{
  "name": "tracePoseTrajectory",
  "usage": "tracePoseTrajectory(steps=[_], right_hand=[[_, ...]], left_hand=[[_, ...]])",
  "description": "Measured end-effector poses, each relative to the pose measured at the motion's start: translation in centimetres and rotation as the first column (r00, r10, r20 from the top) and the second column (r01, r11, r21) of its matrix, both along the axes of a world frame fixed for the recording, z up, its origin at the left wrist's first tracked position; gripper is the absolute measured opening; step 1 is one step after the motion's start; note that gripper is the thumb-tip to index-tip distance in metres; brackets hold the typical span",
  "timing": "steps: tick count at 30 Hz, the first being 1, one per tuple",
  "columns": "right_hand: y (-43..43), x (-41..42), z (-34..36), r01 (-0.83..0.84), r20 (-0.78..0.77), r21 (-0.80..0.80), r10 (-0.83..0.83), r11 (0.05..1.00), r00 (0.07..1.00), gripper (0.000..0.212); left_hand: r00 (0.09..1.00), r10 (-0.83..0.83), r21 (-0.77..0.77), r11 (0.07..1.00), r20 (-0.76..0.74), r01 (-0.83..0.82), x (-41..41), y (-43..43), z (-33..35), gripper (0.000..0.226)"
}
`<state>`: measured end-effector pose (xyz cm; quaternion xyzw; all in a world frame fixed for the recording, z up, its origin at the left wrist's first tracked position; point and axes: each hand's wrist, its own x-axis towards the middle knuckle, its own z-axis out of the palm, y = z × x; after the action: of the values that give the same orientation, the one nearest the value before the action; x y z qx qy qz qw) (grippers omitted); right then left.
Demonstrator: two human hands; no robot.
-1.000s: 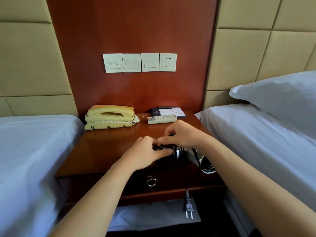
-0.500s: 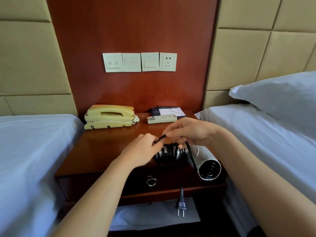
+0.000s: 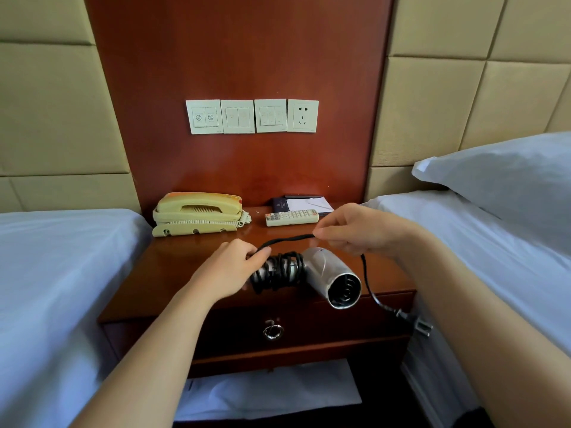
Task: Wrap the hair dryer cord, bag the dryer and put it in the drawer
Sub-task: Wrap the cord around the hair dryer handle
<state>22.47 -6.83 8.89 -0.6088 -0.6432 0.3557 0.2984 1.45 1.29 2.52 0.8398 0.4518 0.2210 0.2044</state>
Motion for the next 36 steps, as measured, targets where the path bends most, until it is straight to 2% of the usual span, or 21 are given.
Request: tracePoseTrajectory(steps=[1, 3, 6, 8, 10, 14, 17, 20, 22, 23, 26, 30, 36], right_hand=[[0.0, 0.0, 0.2, 0.037, 0.093, 0.06, -0.043, 0.998, 0.995, 0.026], [0.1, 0.3, 0.3, 0.085, 0.183, 0.203, -0.123, 0.976, 0.975, 0.033], [0.6, 1.1, -0.4, 0.135, 0.158, 0.354, -0.202, 0.925, 0.967, 0.037], [1.1, 1.9, -1.0, 0.174, 0.093, 0.386, -0.226, 0.906, 0.97, 0.034], [1.5, 3.0, -1.6, 0.186, 0.033, 0.372, -0.213, 0.909, 0.976, 0.032], [2.0, 4.8, -3.4, 0.163, -0.095, 0.268, -0.142, 0.95, 0.985, 0.026], [2.6, 5.3, -4.6, 0.148, -0.089, 0.17, -0.135, 0.974, 0.987, 0.026], [2.4, 4.1, -4.4, 0.135, -0.001, 0.069, -0.135, 0.988, 0.991, 0.035], [1.9, 3.2, -4.6, 0.189, 0.155, 0.021, -0.19, 0.982, 0.97, 0.04], [1.8, 3.0, -5.0, 0.151, 0.213, 0.038, -0.155, 0.988, 0.965, 0.037], [2.0, 2.2, -5.9, 0.058, 0.225, 0.118, -0.084, 0.991, 0.971, 0.025], [2.2, 0.5, -6.0, -0.107, 0.44, 0.069, 0.066, 0.992, 0.895, 0.026], [1.2, -3.1, -4.1, -0.238, 0.559, 0.073, 0.158, 0.969, 0.814, 0.022]], left_hand=[[1.0, -0.011, -0.005, 1.0, 0.002, 0.011, 0.1, 0.0, 0.0, 0.051], [0.999, -0.038, -0.021, 0.999, 0.015, 0.039, 0.2, -0.1, 0.0, 0.051], [0.996, -0.082, -0.077, 0.993, 0.031, 0.084, 0.5, -0.5, 0.1, 0.044], [0.994, -0.092, -0.116, 0.988, 0.053, 0.098, 0.6, -0.9, 0.2, 0.043], [0.991, -0.101, -0.162, 0.98, 0.084, 0.114, 0.8, -1.0, 0.4, 0.047], [0.971, -0.099, -0.32, 0.933, 0.217, 0.167, 0.9, -1.4, 1.0, 0.039], [0.946, -0.091, -0.357, 0.911, 0.312, 0.205, 1.0, -1.7, 1.3, 0.042], [0.903, -0.05, -0.378, 0.897, 0.427, 0.229, 1.2, -1.7, 1.4, 0.045], [0.848, -0.013, -0.39, 0.884, 0.53, 0.257, 1.2, -1.5, 1.4, 0.048], [0.826, 0.02, -0.394, 0.885, 0.563, 0.247, 1.2, -1.4, 1.3, 0.046], [0.772, 0.135, -0.421, 0.888, 0.621, 0.183, 1.0, -1.0, 1.2, 0.034], [0.705, 0.273, -0.46, 0.884, 0.654, 0.085, 0.5, -0.2, 0.6, 0.032], [0.671, 0.428, -0.438, 0.883, 0.605, -0.168, 0.0, 0.9, 0.0, 0.03]])
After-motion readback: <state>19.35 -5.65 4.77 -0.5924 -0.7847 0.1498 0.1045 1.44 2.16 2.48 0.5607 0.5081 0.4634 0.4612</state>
